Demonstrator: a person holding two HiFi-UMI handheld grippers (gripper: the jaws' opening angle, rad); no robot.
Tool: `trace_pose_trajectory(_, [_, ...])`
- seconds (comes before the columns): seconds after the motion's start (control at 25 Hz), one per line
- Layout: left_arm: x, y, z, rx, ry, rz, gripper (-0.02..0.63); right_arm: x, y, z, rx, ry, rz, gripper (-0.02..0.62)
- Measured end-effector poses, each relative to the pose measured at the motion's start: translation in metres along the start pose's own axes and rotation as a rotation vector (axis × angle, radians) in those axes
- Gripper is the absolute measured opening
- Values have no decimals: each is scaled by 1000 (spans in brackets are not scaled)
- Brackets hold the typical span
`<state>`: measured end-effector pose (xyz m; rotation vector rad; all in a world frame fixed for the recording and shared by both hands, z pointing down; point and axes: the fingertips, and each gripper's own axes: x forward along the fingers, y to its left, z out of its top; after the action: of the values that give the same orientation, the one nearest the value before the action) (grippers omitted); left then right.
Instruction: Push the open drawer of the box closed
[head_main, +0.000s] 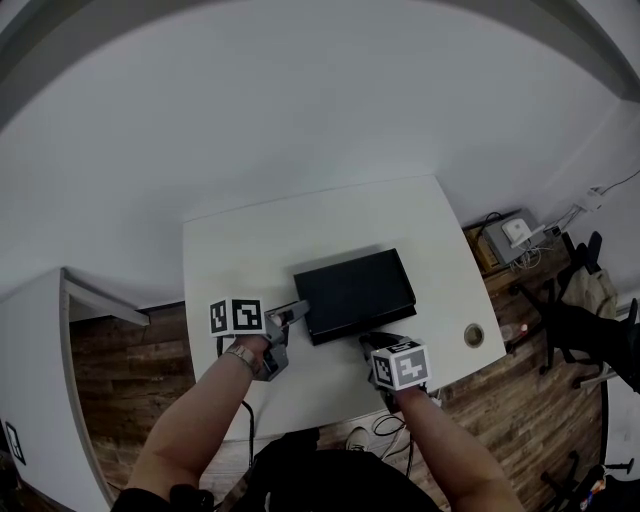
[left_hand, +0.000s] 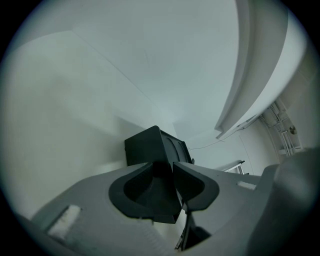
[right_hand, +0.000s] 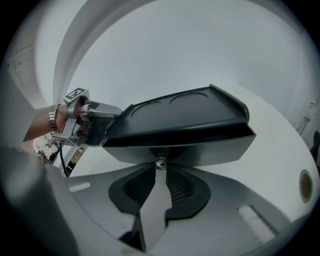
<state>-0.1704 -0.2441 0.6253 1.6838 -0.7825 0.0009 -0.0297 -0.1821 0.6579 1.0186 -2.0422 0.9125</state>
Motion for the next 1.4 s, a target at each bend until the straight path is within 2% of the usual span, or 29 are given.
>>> trace_pose_trajectory(0.72, [-1,-1,0,-3,-1,-5,137,12,-2,17,29,-7,-2,69])
trace_pose_trajectory(1.08, [0,-1,0,5,2,1,137,12,-4,17,77,-27,5,74])
trace_pose_trajectory(1.28, [-12,-5,5,-55,-71,-84,130,-15,-3,6,125,-67,29,83])
trace_pose_trajectory(1.32, [-18,-7,6,-56,-90,-102,130,-23,-4,2,129,-77,40,57])
trace_pose_trajectory(1.36, [-23,-10,6,-49,-103,-115,127,-31,-5,-2,134,-89,52,5])
trace_pose_trajectory(1.4, [-27,-13,4,-37,-108,-124,111,-40,-7,-6,140,-101,61,5])
